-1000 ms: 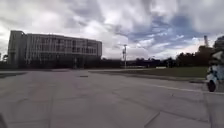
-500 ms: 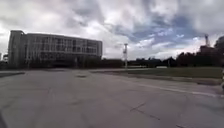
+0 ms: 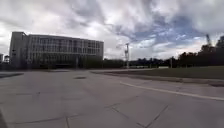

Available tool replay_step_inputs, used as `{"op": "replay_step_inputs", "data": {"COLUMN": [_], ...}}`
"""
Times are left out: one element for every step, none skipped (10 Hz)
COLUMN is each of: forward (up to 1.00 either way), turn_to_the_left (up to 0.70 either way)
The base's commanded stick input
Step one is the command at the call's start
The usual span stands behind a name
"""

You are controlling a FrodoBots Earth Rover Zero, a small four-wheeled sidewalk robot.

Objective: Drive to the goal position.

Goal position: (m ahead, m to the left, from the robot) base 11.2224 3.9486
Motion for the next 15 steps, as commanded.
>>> {"op": "replay_step_inputs", "data": {"forward": [1.00,1.00,1.00,1.00,1.00,1.00,1.00,1.00,1.00,1.00,1.00,1.00,1.00,1.00,1.00], "turn_to_the_left": [0.00,0.00,0.00,0.00,0.00,0.00,0.00,0.00,0.04,0.05,0.01,0.00,0.00,0.00,0.00]}}
